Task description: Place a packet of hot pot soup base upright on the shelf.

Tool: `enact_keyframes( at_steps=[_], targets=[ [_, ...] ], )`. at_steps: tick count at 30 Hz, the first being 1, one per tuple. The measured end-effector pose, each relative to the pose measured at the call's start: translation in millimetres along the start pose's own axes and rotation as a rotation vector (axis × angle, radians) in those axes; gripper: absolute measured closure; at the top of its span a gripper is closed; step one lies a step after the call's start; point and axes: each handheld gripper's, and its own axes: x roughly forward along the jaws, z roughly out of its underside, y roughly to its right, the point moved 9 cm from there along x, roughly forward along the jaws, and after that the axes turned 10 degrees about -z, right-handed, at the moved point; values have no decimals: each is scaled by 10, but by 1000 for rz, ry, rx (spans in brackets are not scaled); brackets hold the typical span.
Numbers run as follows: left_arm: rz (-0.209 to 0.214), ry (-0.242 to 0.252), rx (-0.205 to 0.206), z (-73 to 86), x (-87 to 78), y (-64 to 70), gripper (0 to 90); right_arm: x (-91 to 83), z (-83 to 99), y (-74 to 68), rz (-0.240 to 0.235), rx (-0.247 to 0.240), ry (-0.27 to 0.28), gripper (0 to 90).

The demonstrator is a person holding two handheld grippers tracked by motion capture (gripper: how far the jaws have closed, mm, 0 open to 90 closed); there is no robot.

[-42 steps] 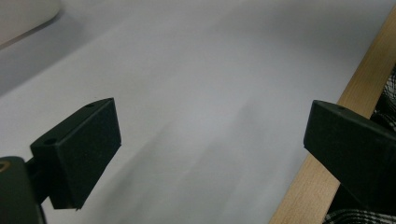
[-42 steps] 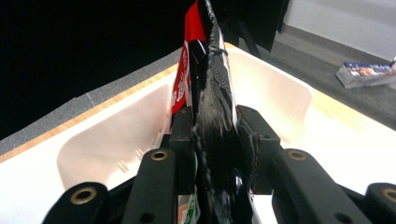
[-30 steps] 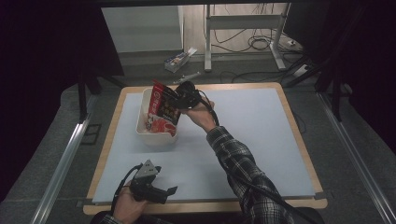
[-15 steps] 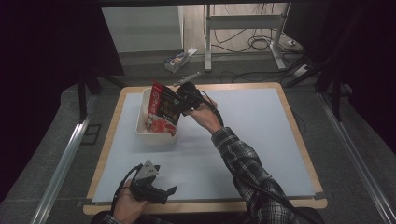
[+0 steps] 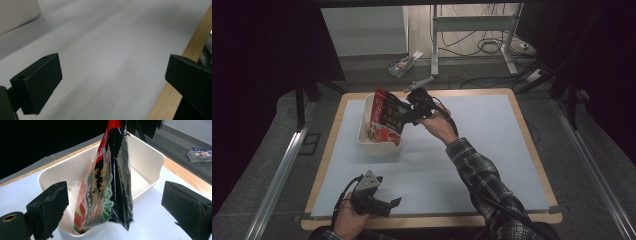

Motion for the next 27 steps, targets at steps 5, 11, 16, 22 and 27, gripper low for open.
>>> enact_keyframes(
  at_steps=[5, 11, 16, 22, 27],
  targets=[
    [4, -9, 24, 16, 19, 23, 15, -78, 32, -17, 7, -19, -5, 54],
    [-4, 3, 43, 10, 19, 23, 16, -146, 82, -49, 3, -28, -6, 38],
    [-12, 13, 70, 7, 26, 18, 15, -217, 115, -74, 5, -35, -6, 29],
    [-16, 10, 88, 19, 42, 13, 13, -294, 162, -106, 7, -43, -4, 13],
    [-14, 9, 95, 22, 49, 21, 13, -370, 210, -136, 12, -50, -3, 0]
  ],
)
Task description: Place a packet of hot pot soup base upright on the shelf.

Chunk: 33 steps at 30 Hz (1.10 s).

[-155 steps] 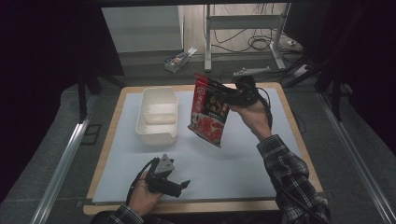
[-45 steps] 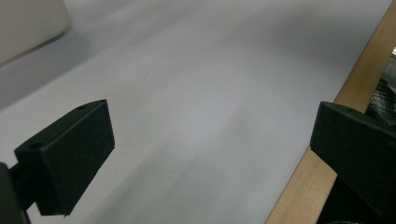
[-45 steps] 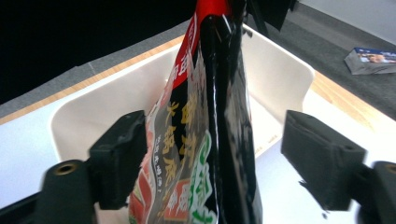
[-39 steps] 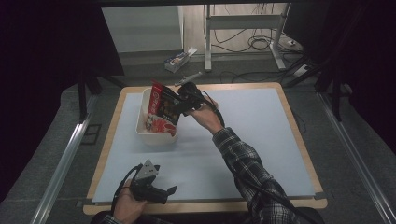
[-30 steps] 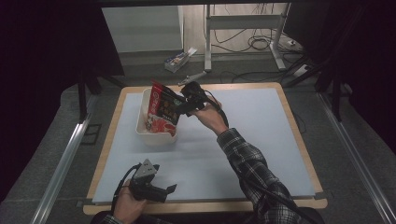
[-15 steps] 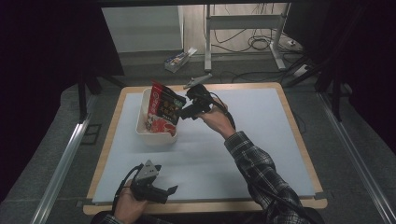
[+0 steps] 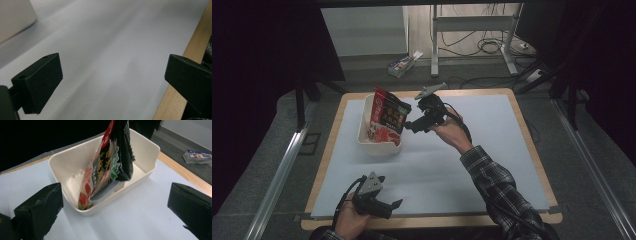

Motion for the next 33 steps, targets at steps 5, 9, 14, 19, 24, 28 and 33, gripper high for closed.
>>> enact_keyframes(
  at_steps=[5, 9, 14, 19, 24, 28, 33],
  targets=[
    [3, 5, 19, -7, 0, 22, 14, -87, 63, -39, 7, 4, 9, 0],
    [8, 9, 27, -14, -1, 39, 14, -152, 131, -63, 14, 2, 12, 0],
    [9, 2, 33, -14, 3, 56, 16, -224, 247, -88, 30, -7, 9, 0],
    [8, 0, 34, -13, 5, 61, 17, -250, 355, -100, 36, -5, 2, 0],
    [9, 3, 52, -19, 1, 71, 21, -278, 486, -109, 37, -2, 3, 0],
    [7, 1, 64, -19, 0, 78, 22, -309, 593, -134, 37, 10, -1, 0],
    [5, 0, 68, -18, 2, 79, 22, -347, 750, -166, 46, 28, -13, 0]
  ],
)
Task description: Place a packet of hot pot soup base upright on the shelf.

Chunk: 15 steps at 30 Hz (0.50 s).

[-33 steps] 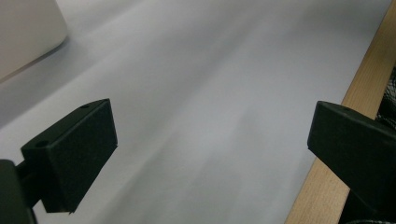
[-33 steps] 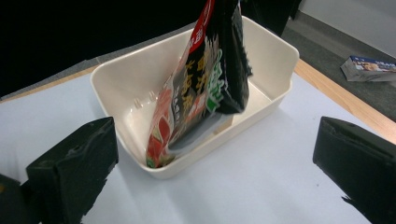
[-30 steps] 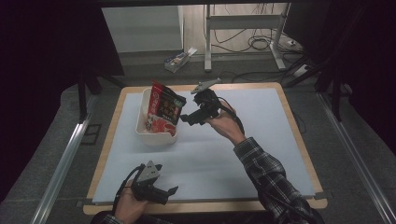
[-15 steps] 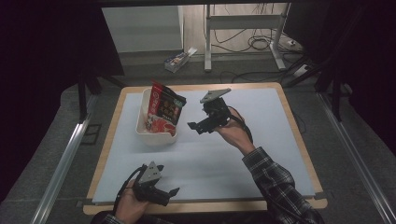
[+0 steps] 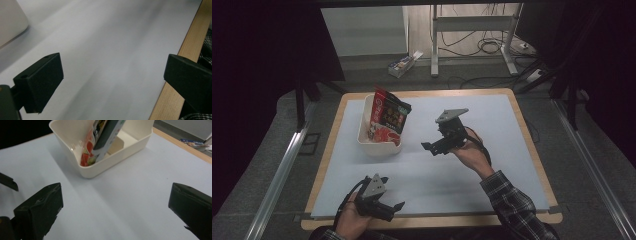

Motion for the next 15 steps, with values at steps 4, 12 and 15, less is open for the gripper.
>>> enact_keyframes(
  at_steps=[4, 12, 15],
  targets=[
    [-2, 6, -3, -12, 9, 3, 23, -59, 126, -7, 18, 6, -9, 0],
    [-3, 1, 4, -11, 6, 12, 23, -200, 377, 12, 45, 42, -6, 0],
    [-7, 4, 6, -16, 2, 9, 25, -267, 426, -5, 37, 52, -10, 0]
  ],
)
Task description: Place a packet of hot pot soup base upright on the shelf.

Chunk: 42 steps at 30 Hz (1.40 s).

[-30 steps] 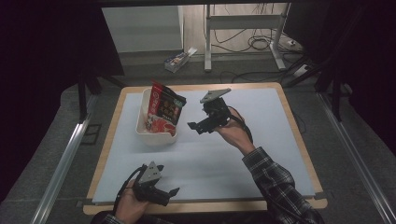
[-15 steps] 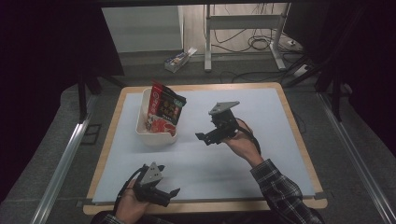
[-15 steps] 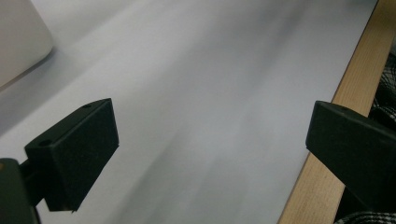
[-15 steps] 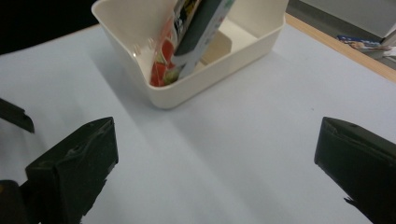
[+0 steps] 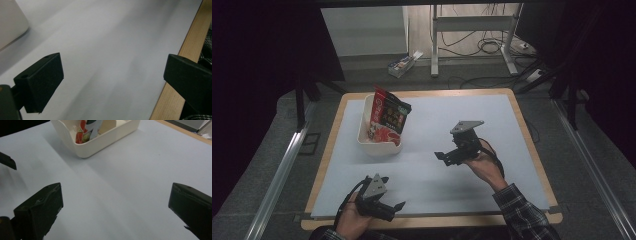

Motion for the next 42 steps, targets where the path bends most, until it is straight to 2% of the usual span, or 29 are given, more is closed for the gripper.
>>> enact_keyframes(
  at_steps=[9, 16, 21, 26, 35, 42],
  targets=[
    [-11, 17, -4, -24, -22, -6, 31, -217, 145, -92, 26, -28, 13, 0],
    [-21, 15, 0, -22, -31, -24, 38, -367, 294, -106, 45, -28, 7, 3],
    [-5, 23, -47, -40, -36, -23, 36, -468, 383, -135, 58, -18, 7, 4],
    [3, 29, -62, -46, -44, -31, 36, -584, 497, -167, 76, -17, 10, 2],
    [-8, 18, -54, -28, -24, -37, 37, -820, 766, -89, 112, 32, 59, 1],
    [-15, 7, -54, -8, -11, -58, 37, -960, 1018, 24, 161, 44, 87, 1]
  ],
)
